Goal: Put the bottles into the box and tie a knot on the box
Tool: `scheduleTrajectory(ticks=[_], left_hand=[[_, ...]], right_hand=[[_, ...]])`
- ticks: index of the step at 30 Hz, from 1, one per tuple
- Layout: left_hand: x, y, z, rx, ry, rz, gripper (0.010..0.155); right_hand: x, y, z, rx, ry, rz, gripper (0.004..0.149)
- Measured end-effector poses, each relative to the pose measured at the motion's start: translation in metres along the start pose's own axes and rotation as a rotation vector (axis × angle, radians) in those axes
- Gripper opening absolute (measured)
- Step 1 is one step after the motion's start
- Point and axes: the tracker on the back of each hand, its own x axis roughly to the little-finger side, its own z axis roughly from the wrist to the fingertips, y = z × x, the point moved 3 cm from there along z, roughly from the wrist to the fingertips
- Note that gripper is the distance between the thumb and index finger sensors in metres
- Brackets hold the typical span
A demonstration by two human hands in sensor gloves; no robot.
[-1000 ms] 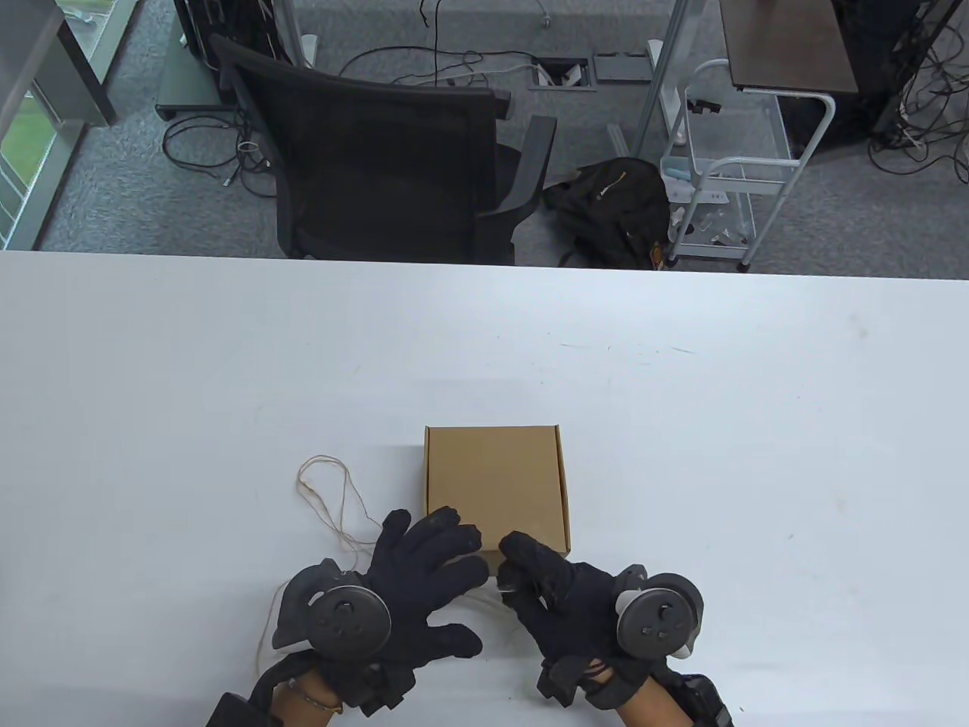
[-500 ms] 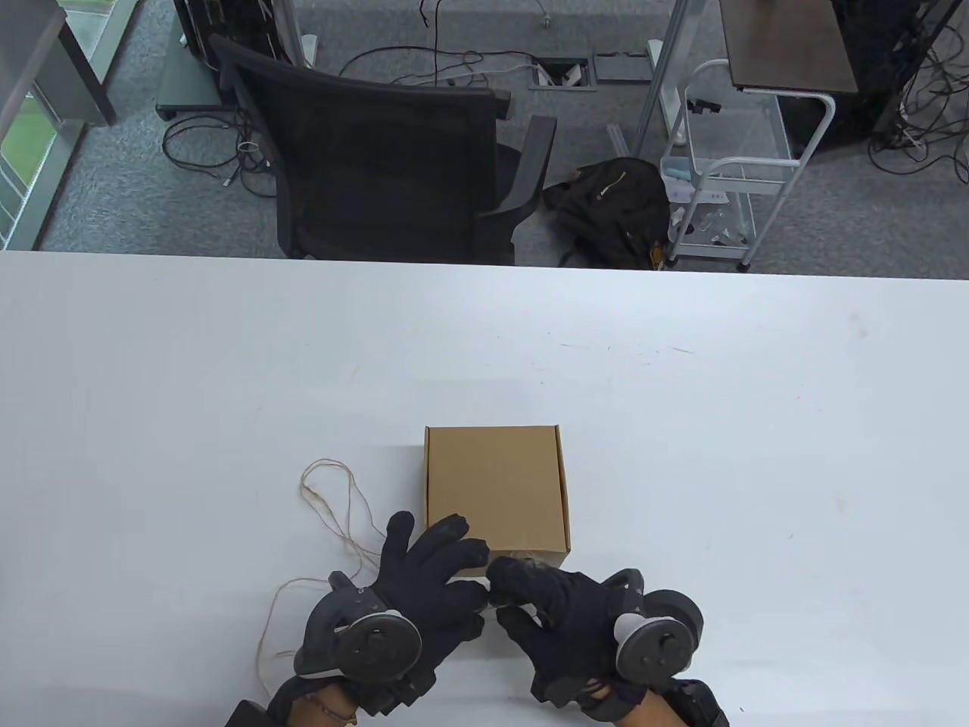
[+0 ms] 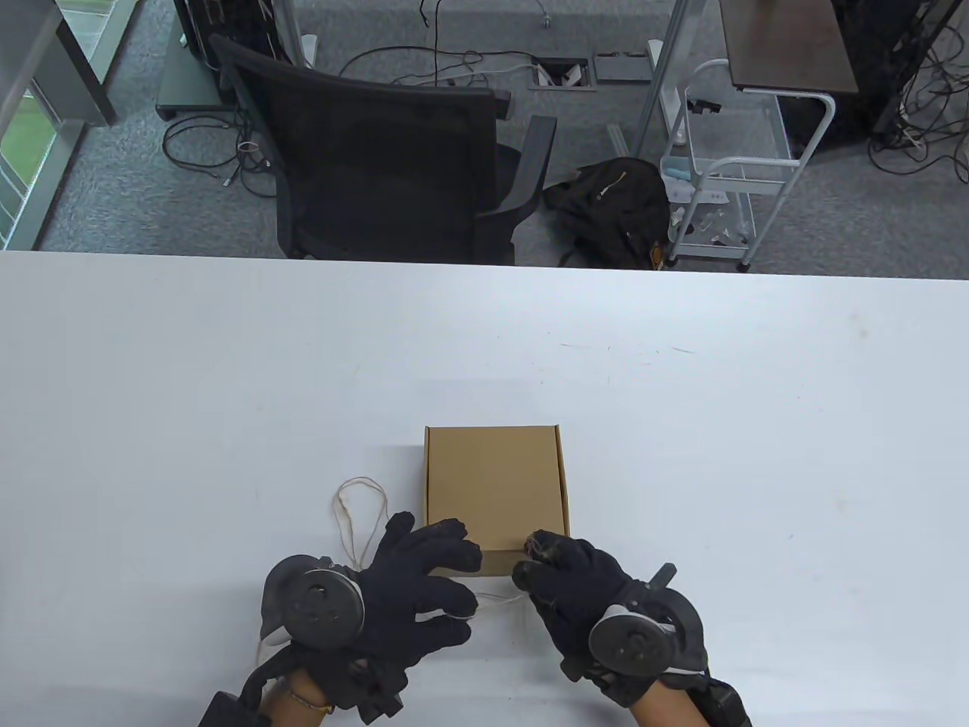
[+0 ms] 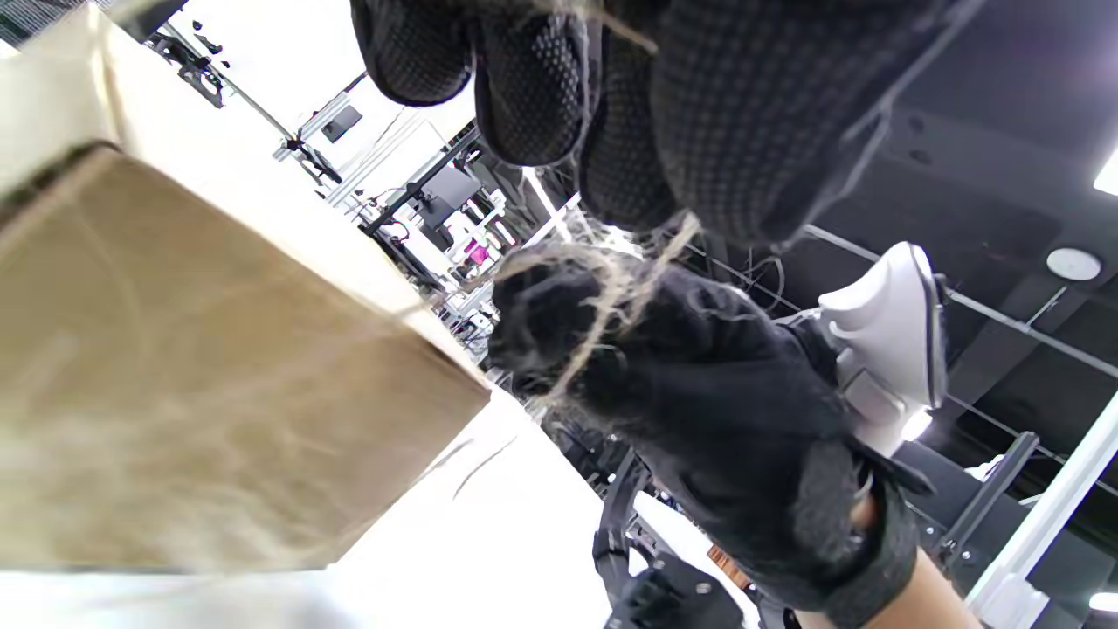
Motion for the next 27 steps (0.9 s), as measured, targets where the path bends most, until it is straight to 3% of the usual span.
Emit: scheduleTrajectory(ticks=[3, 4, 8, 11, 13, 18, 20, 23, 27], left_hand=[[0.007, 0.004, -0.002, 0.004, 0.04, 0.042, 0.044], [0.01, 0.005, -0.002, 0.018, 0.053, 0.083, 0.044], [0.014, 0.007, -0.002, 0.03, 0.074, 0.105, 0.044], [0.017, 0.014, -0.004, -0.009, 0.098, 0.1, 0.044], [0.021, 0.018, -0.006, -0.067, 0.122, 0.103, 0.044], [0.037, 0.028, -0.012, -0.18, 0.246, 0.17, 0.045], [0.044, 0.029, -0.013, -0.234, 0.295, 0.192, 0.045], [0.055, 0.025, -0.013, -0.275, 0.392, 0.185, 0.045], [0.072, 0.009, -0.002, -0.218, 0.514, 0.197, 0.047]], right_hand=[[0.015, -0.006, -0.001, 0.059, -0.005, 0.268, 0.039], [0.022, -0.009, -0.003, 0.11, 0.068, 0.317, 0.04], [0.03, -0.016, -0.002, 0.128, 0.023, 0.362, 0.041], [0.032, -0.021, -0.003, 0.055, 0.042, 0.291, 0.04], [0.029, -0.026, -0.005, 0.139, 0.006, 0.044, 0.042], [0.031, -0.03, -0.006, 0.184, 0.097, -0.262, 0.04], [0.037, -0.028, -0.007, 0.222, 0.112, -0.278, 0.039], [0.054, -0.021, -0.007, 0.263, 0.228, -0.16, 0.04], [0.073, -0.002, 0.002, 0.194, 0.343, -0.11, 0.042]])
